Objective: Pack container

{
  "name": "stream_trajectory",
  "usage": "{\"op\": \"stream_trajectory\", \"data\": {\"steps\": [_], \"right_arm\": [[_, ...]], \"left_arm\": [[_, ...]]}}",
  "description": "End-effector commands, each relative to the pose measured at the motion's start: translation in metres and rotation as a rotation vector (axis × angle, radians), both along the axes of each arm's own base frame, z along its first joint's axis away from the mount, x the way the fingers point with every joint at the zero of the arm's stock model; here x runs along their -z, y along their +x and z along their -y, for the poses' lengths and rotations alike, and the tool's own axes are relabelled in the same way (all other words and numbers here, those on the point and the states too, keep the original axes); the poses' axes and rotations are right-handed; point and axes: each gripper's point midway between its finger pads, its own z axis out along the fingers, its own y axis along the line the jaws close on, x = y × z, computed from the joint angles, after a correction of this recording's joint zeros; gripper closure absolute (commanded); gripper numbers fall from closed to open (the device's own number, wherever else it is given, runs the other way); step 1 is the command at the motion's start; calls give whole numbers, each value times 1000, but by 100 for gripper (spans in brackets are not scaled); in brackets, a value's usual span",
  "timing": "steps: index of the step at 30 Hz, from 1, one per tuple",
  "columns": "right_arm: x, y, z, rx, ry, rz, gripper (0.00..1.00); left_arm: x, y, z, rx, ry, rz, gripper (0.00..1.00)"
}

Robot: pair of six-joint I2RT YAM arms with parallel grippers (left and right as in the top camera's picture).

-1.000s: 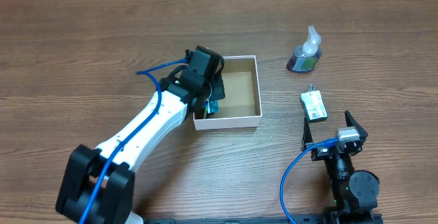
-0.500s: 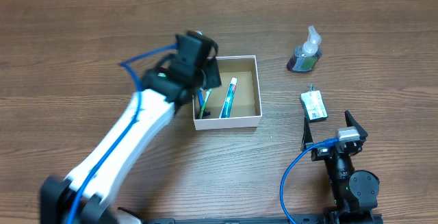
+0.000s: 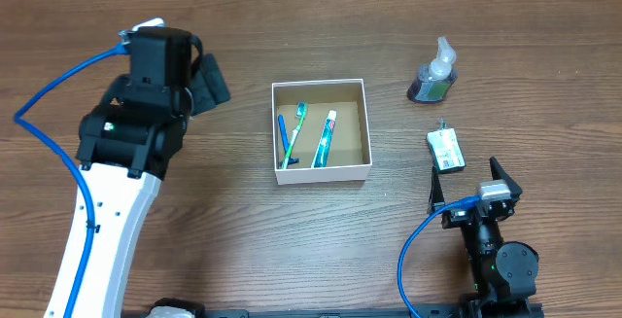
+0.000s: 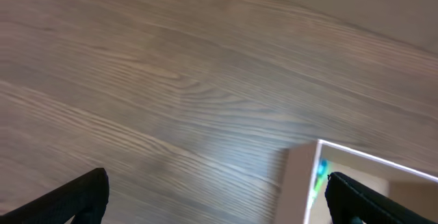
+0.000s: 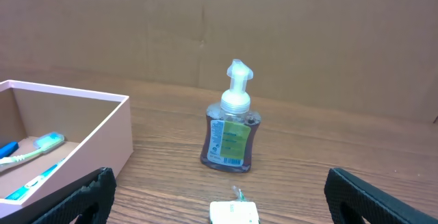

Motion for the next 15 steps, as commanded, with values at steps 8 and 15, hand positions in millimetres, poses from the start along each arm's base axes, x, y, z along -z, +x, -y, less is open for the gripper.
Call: {"op": "stream_trajectory", "data": {"steps": [8,15], "right_arm": [[1,0,1,5,-6,6,0],[1,0,1,5,-6,6,0]], "left_arm": [[0,3,-9,-15,46,-9,0],[0,3,-9,-15,46,-9,0]]}}
